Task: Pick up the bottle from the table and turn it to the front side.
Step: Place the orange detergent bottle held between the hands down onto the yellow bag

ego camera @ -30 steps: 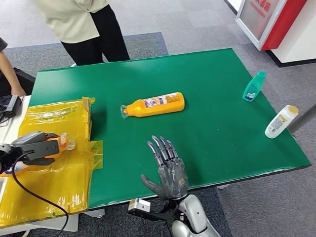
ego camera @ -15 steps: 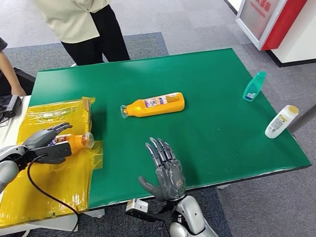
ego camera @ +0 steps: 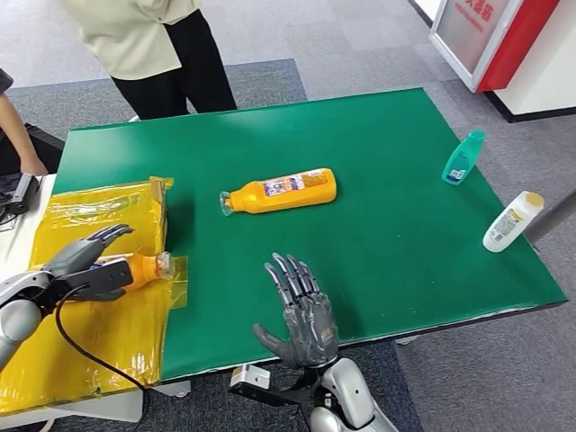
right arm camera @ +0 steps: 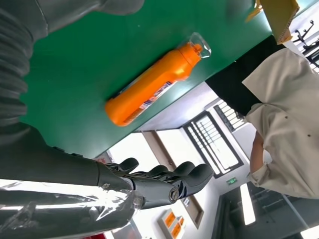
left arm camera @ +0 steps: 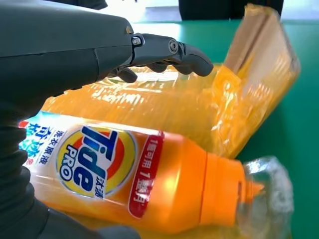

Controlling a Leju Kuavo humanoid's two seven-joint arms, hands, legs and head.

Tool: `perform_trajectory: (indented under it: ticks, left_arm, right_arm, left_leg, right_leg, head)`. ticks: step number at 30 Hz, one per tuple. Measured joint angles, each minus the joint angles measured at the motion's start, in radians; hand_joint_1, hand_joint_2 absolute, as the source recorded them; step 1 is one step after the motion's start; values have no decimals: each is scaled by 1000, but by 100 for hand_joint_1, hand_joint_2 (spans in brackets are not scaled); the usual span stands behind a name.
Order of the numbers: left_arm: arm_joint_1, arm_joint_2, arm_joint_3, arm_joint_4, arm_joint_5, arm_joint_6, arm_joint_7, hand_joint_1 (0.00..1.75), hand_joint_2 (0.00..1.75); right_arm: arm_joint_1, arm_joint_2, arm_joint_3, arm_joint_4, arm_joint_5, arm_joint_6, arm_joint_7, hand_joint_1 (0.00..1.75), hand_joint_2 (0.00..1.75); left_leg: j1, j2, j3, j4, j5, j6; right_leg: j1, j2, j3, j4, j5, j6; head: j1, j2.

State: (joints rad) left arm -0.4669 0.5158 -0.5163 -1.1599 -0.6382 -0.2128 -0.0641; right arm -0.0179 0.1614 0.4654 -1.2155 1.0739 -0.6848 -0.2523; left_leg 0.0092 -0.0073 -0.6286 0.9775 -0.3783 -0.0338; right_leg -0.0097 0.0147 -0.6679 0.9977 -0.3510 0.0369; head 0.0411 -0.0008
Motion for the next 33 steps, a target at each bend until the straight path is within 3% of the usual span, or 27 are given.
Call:
perform_trajectory:
  ticks: [3,7,11,16,20,23,28,33]
  left_arm:
    - [97,-9,81,-83,72,66,-77,0,175]
    - [305,-58,254,-270,184,102,-209,0,175]
    - [484,-156,410,-417,300,70,-358,0,175]
    - [648,-313,585,-522,443,-75,-515,0,175]
    - [706,-455,724,-536,501,-203,-598,0,175]
    - [718,-534,804,-526,463,-213,-602,0,175]
    - [711,-619,900,-451,457,-247,-601,0,175]
    - [704,-690,971,-393,450,-268,-601,0,175]
  right_arm:
    - [6,-5,-1,-1,-12,0,-2,0,175]
    - [26,-17,-5,-13,-67,2,-25,0,175]
    - [52,-26,-14,-49,-156,21,-69,0,175]
    - [101,-34,-45,-137,-281,83,-136,0,175]
    - [151,-38,-80,-231,-478,189,-218,0,175]
    - [182,-40,-111,-295,-652,297,-282,0,175]
    - [221,-42,-168,-362,-841,460,-318,0,175]
    - [250,-42,-204,-388,-901,535,-311,0,175]
  left_leg:
    - [0,1,0,0,-1,0]
    - [0,3,1,0,-4,1]
    - [-1,3,0,0,-7,2]
    - [-1,3,0,0,-8,3]
    - [-1,3,1,0,-9,4]
    - [-1,3,1,0,-9,5]
    - [-1,3,2,0,-9,5]
    - [-1,3,2,0,-9,5]
  right_leg:
    - [0,1,0,0,-1,0]
    - [0,2,-1,0,-3,0]
    - [-1,2,0,0,-6,2]
    - [-1,2,0,-1,-8,2]
    - [-1,2,1,-1,-8,3]
    - [-1,1,2,-1,-8,3]
    - [-1,1,3,-1,-8,3]
    - [-1,1,3,-1,-8,3]
  head:
    - [0,0]
    - [0,0]
    - [0,0]
    - [0,0]
    - [0,0]
    - [0,0]
    - [0,0]
    - [0,0]
